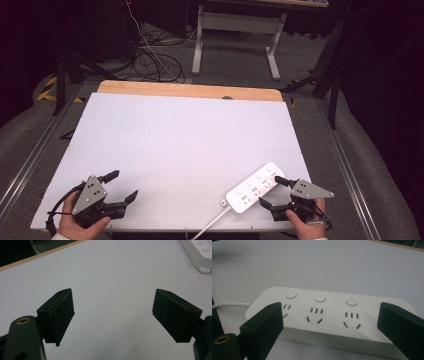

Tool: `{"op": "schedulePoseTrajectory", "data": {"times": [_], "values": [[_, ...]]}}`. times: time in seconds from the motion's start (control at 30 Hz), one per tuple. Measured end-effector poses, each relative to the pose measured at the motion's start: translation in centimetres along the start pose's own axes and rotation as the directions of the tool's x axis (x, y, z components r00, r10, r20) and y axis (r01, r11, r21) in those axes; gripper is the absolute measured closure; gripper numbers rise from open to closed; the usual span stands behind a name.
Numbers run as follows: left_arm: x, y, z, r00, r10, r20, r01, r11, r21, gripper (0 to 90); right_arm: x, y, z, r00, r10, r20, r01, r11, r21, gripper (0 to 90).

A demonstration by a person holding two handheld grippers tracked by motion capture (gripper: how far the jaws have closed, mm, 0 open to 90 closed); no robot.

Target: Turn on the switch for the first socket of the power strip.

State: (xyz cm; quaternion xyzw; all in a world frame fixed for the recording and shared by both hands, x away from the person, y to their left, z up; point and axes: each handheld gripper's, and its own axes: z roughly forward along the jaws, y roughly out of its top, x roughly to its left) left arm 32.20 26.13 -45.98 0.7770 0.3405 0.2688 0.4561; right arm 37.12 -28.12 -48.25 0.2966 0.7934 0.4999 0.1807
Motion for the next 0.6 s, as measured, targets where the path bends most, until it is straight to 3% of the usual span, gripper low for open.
{"op": "schedulePoseTrajectory", "data": {"times": [0.27, 0.6], "values": [[-0.04, 0.01, -0.11, 0.9998, -0.018, 0.007, 0.018, 0.9997, -0.017, 18.2, 0.13, 0.19, -0.13, 1.0, 0.002, 0.003, -0.002, 1.0, -0.009, 8.4], [-0.01, -0.02, -0.03, 0.9999, -0.001, -0.016, 0.001, 1.0, -0.005, 17.8, 0.29, 0.36, -0.41, 0.9996, 0.017, 0.021, -0.017, 1.0, -0.008, 11.3]]}}
